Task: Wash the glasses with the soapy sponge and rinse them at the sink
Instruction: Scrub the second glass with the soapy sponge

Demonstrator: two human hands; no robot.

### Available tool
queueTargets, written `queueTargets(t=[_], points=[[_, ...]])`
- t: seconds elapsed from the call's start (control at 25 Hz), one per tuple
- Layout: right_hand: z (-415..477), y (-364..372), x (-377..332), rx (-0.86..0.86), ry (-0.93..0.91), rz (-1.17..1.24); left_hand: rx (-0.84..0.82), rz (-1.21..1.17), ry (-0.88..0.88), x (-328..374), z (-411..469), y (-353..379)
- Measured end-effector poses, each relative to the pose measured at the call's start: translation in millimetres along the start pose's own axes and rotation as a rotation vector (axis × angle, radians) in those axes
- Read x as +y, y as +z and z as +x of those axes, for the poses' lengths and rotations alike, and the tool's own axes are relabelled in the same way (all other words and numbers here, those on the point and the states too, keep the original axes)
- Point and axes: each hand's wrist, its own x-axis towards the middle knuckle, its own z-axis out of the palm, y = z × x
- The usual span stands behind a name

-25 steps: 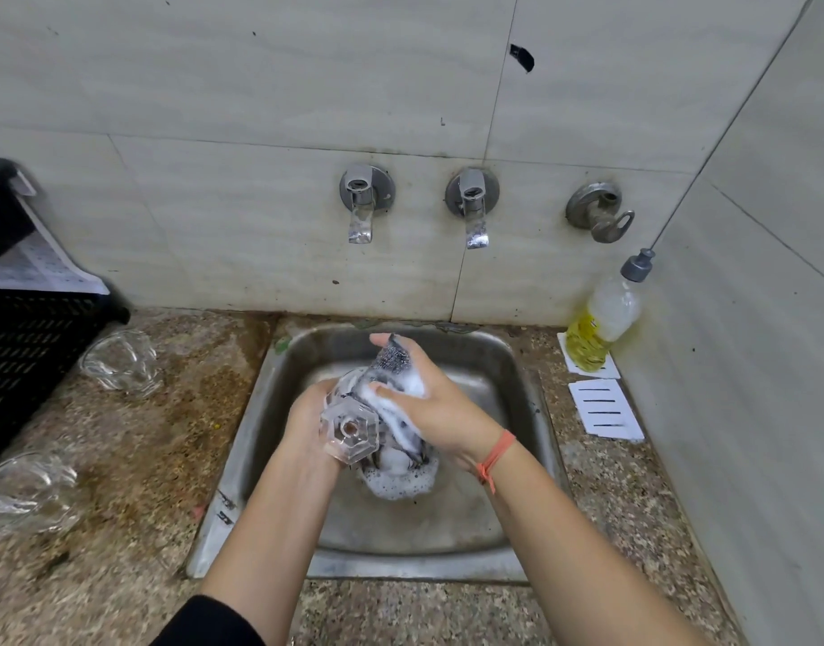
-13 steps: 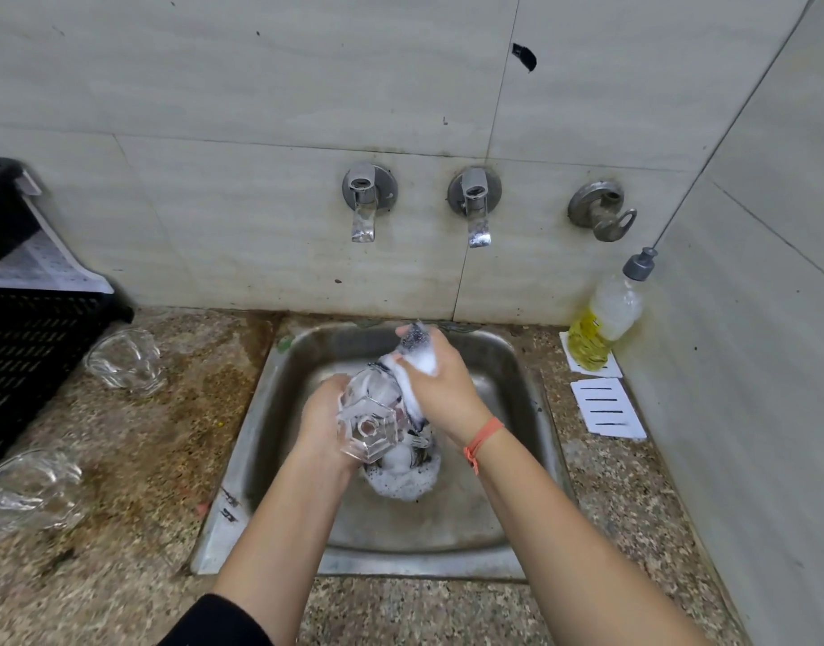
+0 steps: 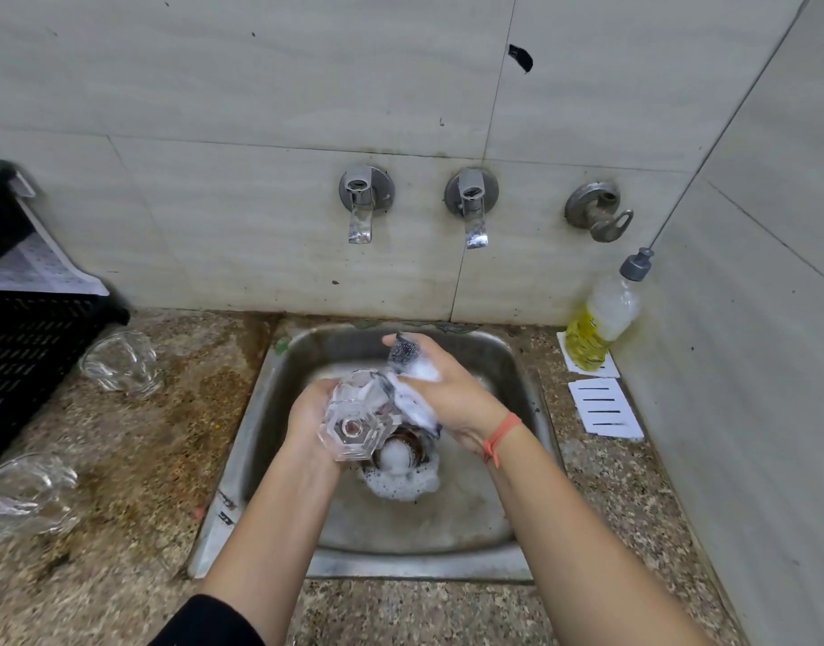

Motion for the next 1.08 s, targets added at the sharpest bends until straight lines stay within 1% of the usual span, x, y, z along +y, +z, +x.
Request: queueTargets(t=[0.04,0.08,0.16,0.2,0.24,0.32,0.36,0.4,0.48,0.52,0.6,0.64,0.68,0.76,0.8,0.88,0.92,0.96,1.0,1.08], points=[[0.2,-0.7,-0.9,0.041,0.011,0.042,0.001,-0.003,-0.003,0.5,-1.7,1.2],[0.1,-1.5,-1.2,0.021,0.022,0.069,0.012,-0.013,0.004,1.0,0.5,0.9],[-2.1,-3.3,-1.7,-0.150,0.037,-0.006,0.036,-0.031,0.020,5.5,6.3,-1.4],[-2.9,-2.7,-3.0,-0.198,0.021,-0.051,0.040,-0.031,0.025,7.3,6.6,-2.1],[-2.9,-1.9,-4.9,-0.179,0.006,-0.056,0.036,-0.034,0.018,6.8,7.4,-1.6],[-1.6,-1.8,-6.0,-0.023,-0.014,-0.018,0.026,-0.013,0.007,4.2,8.7,-0.4],[-0.9,-2.3,-5.2,0.012,-0.029,-0.016,0.031,0.003,0.002,2.8,8.6,-1.4],[-0.9,-4.2,-3.2,-0.024,-0.038,-0.031,0.039,0.004,0.001,1.5,11.4,-3.5],[0.7,-7.8,3.1,-0.152,-0.033,-0.120,0.072,-0.012,0.003,3.0,19.2,-7.8],[-0.1,-7.9,3.9,-0.148,-0.019,-0.140,0.083,-0.014,0.005,3.5,17.9,-7.6],[1.6,-6.0,6.0,-0.018,0.009,-0.013,0.088,-0.032,-0.007,1.7,15.4,-2.6],[2.9,-3.4,6.0,0.053,0.011,0.047,0.069,-0.087,-0.031,0.1,13.2,2.0],[5.0,-1.2,6.1,0.107,0.018,0.060,0.048,-0.156,-0.059,-1.2,10.9,4.6],[9.4,2.0,3.6,0.146,0.048,0.000,0.010,-0.217,-0.042,0.1,9.3,6.3],[12.5,2.5,1.7,0.144,0.054,-0.068,-0.015,-0.161,-0.002,2.3,8.6,7.5],[19.7,2.1,-0.6,0.130,0.032,-0.227,-0.024,0.107,0.099,9.7,4.9,9.9],[20.1,3.9,-4.0,0.127,0.010,-0.282,0.003,0.215,0.138,13.2,3.8,11.6],[19.6,5.9,-6.5,0.132,-0.006,-0.319,0.049,0.274,0.176,14.9,5.2,12.1],[18.6,8.2,-7.5,0.142,-0.013,-0.338,0.104,0.290,0.211,15.7,7.4,12.1],[14.5,12.0,-3.6,0.167,0.029,-0.363,0.234,0.197,0.247,13.8,13.1,11.8]])
